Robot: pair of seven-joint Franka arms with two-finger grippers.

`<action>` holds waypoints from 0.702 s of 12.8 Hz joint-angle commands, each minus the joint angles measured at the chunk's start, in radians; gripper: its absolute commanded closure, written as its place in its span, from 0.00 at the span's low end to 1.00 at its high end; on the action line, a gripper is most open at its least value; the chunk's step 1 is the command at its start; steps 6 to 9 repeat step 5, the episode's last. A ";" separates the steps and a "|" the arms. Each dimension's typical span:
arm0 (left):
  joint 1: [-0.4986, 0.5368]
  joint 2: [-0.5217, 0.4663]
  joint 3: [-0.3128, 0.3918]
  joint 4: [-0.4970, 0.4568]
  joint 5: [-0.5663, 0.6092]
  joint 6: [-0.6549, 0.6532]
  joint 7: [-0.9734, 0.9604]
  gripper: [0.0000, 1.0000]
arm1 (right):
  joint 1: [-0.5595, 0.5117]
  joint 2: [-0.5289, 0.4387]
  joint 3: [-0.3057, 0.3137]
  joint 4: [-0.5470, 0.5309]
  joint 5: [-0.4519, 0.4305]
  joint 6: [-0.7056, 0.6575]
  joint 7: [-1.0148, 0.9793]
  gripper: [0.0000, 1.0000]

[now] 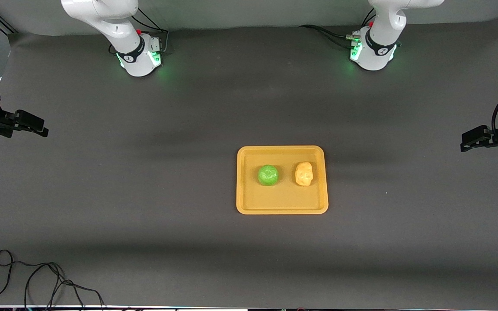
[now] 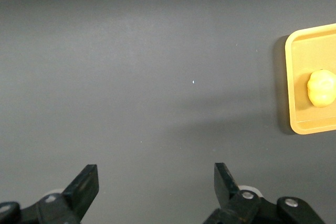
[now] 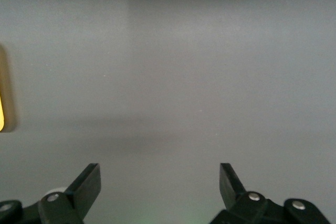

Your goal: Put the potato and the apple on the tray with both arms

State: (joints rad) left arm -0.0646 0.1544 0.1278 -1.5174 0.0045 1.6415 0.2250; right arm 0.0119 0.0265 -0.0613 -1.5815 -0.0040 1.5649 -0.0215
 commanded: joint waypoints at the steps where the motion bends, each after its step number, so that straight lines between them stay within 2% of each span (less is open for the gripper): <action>1: -0.008 -0.010 0.001 0.009 -0.001 -0.025 -0.016 0.02 | -0.001 0.004 0.000 0.020 0.016 -0.022 -0.005 0.00; 9: -0.008 -0.009 0.003 0.009 -0.001 -0.023 -0.016 0.02 | -0.001 0.004 -0.002 0.020 0.016 -0.020 -0.005 0.00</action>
